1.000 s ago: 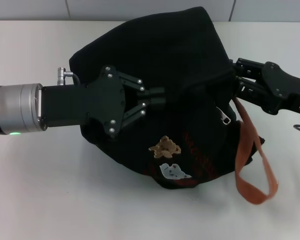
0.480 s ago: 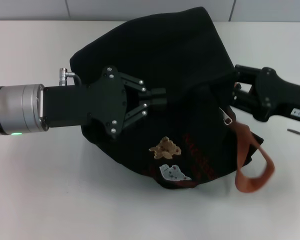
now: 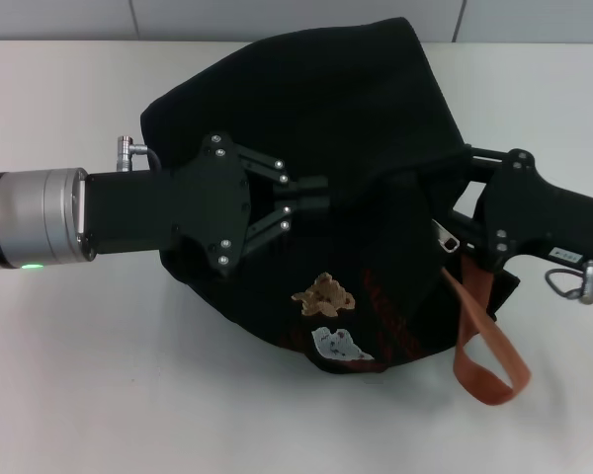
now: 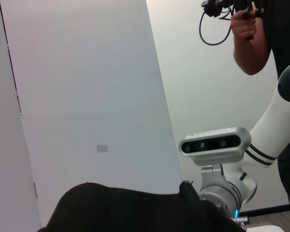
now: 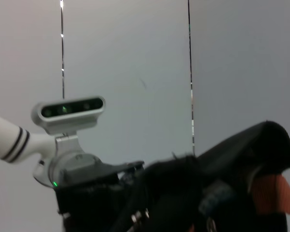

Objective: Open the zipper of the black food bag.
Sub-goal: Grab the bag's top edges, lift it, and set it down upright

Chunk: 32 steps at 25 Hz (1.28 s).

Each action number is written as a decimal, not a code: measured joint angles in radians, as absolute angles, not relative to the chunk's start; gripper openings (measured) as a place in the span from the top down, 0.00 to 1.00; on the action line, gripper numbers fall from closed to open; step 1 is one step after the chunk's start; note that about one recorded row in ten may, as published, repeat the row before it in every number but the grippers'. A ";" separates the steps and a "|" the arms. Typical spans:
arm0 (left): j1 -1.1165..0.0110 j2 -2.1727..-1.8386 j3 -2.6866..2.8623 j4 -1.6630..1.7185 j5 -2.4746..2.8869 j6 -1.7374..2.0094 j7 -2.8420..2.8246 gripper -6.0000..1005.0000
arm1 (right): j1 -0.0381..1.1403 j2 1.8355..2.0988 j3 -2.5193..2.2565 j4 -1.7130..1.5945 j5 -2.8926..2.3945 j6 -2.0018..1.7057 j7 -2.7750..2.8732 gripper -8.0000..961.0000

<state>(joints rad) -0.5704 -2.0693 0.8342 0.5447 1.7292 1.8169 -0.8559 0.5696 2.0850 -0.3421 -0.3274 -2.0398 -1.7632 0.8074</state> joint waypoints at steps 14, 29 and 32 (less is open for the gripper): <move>-0.572 -2.069 0.838 0.544 1.729 1.833 -0.856 0.92 | 0.585 2.088 -0.341 -0.175 -1.999 -1.660 0.491 0.52; -0.578 -2.073 0.858 0.545 1.726 1.834 -0.856 0.92 | 0.572 2.089 -0.252 -0.005 -1.947 -1.623 0.119 0.53; -0.578 -2.073 0.858 0.545 1.726 1.834 -0.856 0.92 | 0.561 2.089 -0.219 0.014 -1.947 -1.623 0.082 0.53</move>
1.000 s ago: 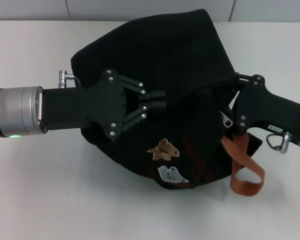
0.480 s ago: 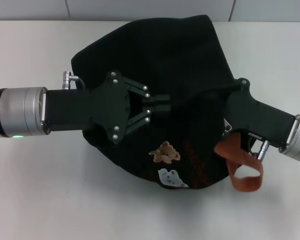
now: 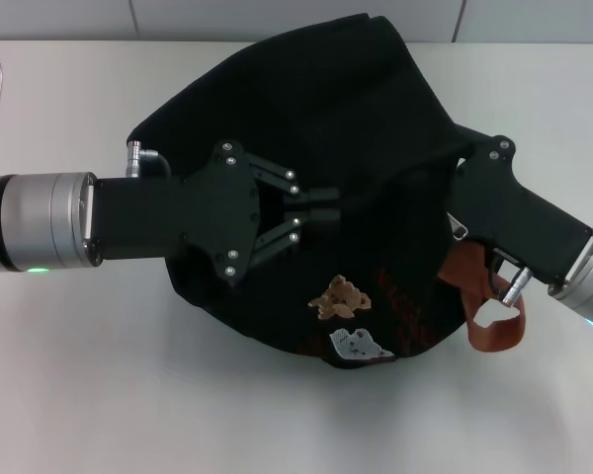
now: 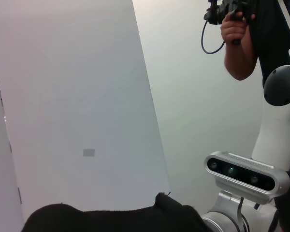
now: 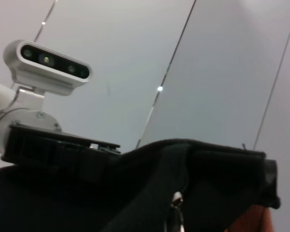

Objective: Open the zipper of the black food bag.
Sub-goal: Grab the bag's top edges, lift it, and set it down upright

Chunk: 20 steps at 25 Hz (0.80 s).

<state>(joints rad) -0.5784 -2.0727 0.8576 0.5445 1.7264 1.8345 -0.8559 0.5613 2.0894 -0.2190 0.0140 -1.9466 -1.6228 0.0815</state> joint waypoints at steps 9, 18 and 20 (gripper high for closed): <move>-0.578 -2.072 0.858 0.545 1.727 1.835 -0.856 0.92 | 0.546 2.089 -0.198 0.029 -1.947 -1.623 0.051 0.56; -0.578 -2.072 0.859 0.545 1.728 1.833 -0.856 0.92 | 0.549 2.089 -0.205 0.050 -1.956 -1.622 -0.014 0.58; -0.578 -2.072 0.859 0.545 1.728 1.832 -0.856 0.92 | 0.551 2.089 -0.206 0.051 -1.956 -1.622 -0.017 0.58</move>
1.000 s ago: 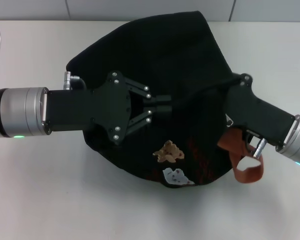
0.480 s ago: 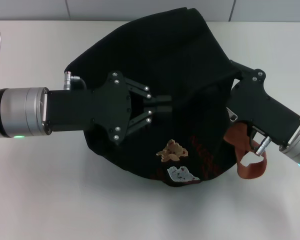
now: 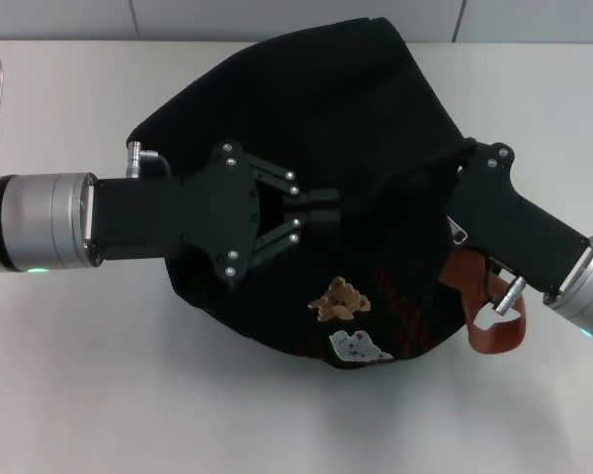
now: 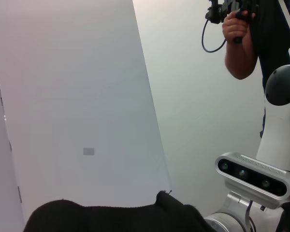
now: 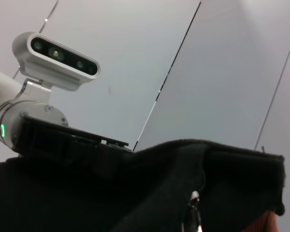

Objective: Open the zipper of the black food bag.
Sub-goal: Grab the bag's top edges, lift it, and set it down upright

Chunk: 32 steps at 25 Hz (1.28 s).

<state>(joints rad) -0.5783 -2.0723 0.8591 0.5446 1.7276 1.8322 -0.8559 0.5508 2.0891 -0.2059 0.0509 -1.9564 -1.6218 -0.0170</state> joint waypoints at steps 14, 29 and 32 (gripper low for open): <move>-0.581 -2.072 0.859 0.545 1.727 1.829 -0.855 0.92 | 0.566 2.089 -0.227 0.052 -1.960 -1.610 -0.019 0.95; -0.576 -2.072 0.857 0.545 1.720 1.829 -0.854 0.92 | 0.559 2.088 -0.253 0.043 -1.961 -1.609 -0.020 0.99; -0.570 -2.070 0.852 0.545 1.719 1.832 -0.853 0.92 | 0.553 2.087 -0.250 0.038 -1.959 -1.600 -0.020 0.99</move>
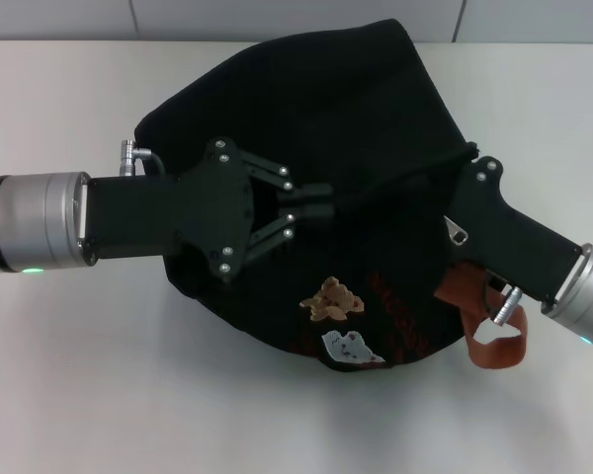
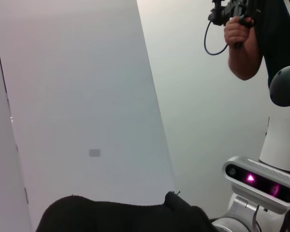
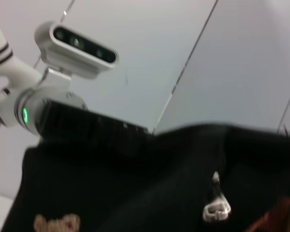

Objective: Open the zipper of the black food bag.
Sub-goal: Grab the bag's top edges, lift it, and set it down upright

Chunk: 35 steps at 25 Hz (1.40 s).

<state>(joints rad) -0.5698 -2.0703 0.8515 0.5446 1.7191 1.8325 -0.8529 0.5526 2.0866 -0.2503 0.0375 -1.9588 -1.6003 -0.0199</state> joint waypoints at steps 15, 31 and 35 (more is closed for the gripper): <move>-0.550 -2.065 0.838 0.549 1.717 1.836 -0.848 0.92 | 0.511 2.086 -0.249 0.009 -1.954 -1.559 -0.020 0.99; -0.552 -2.068 0.845 0.545 1.719 1.836 -0.841 0.92 | 0.531 2.089 -0.260 0.062 -1.959 -1.594 -0.097 0.71; -0.557 -2.070 0.847 0.545 1.723 1.836 -0.841 0.92 | 0.553 2.089 -0.261 0.078 -1.960 -1.586 -0.100 0.61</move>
<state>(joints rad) -0.5571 -2.0698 0.8474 0.5446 1.7231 1.8357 -0.8405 0.5528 2.0893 -0.2611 0.0777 -1.9604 -1.5864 -0.0999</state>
